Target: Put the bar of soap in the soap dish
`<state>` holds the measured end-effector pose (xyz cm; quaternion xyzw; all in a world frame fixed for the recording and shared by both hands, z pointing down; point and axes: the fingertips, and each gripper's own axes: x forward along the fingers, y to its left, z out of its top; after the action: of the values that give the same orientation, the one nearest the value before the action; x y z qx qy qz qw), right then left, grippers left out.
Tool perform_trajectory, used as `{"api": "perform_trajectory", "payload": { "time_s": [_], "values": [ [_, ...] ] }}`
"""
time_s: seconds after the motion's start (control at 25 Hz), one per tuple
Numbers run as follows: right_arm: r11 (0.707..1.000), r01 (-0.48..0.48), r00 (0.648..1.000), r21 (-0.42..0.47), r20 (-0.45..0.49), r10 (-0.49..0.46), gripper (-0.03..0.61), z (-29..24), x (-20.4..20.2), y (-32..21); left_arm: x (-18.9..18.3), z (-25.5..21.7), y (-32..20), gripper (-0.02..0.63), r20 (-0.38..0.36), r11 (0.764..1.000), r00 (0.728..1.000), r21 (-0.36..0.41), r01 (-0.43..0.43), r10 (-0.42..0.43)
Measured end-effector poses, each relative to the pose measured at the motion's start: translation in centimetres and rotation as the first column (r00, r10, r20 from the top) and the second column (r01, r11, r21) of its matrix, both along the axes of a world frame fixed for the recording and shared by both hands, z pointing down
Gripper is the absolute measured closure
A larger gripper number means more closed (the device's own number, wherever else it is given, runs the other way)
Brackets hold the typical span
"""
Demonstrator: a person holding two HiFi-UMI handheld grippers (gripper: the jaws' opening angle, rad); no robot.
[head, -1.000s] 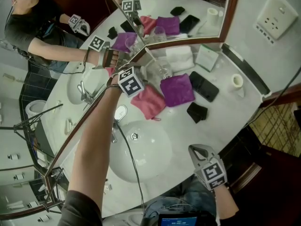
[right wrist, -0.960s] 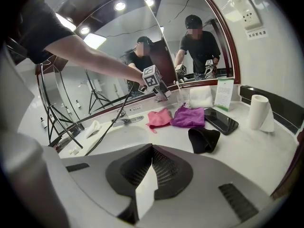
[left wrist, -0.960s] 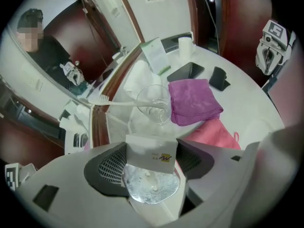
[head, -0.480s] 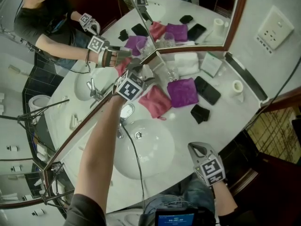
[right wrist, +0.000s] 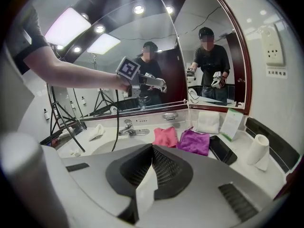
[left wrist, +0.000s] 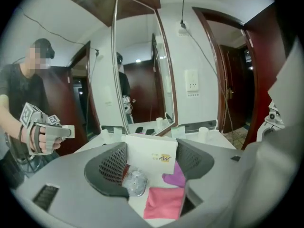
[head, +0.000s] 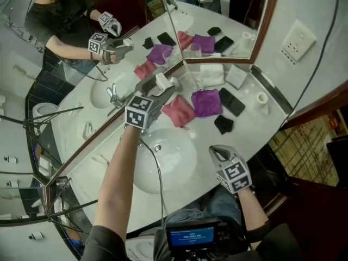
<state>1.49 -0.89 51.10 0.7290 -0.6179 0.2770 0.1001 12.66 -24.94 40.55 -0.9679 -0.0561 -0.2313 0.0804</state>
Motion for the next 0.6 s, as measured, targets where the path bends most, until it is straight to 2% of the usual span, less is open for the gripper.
{"api": "perform_trajectory", "payload": {
  "time_s": [0.16, 0.32, 0.48, 0.6],
  "values": [
    [1.0, 0.006, 1.0, 0.012, -0.029, -0.005, 0.561, -1.8, 0.2, 0.0, -3.4, -3.6, 1.5, 0.296, -0.094, 0.998, 0.994, -0.034, 0.046, -0.049],
    [1.0, -0.003, 0.998, 0.016, -0.063, 0.004, 0.561, -2.6, 0.8, 0.4, -6.8, -5.4, 2.7, 0.296, -0.155, 0.994, 0.984, -0.079, 0.082, -0.093],
    [1.0, 0.013, 0.997, 0.02, -0.083, -0.011, 0.561, -4.2, 0.9, 0.0, -9.5, -5.8, 3.3, 0.296, -0.164, 0.984, 0.975, -0.122, 0.127, -0.147],
    [1.0, 0.005, 0.994, 0.022, -0.106, -0.003, 0.561, -4.3, 1.6, 0.2, -10.7, -5.2, 4.0, 0.296, -0.147, 0.967, 0.971, -0.201, 0.156, -0.188]
  ]
}}
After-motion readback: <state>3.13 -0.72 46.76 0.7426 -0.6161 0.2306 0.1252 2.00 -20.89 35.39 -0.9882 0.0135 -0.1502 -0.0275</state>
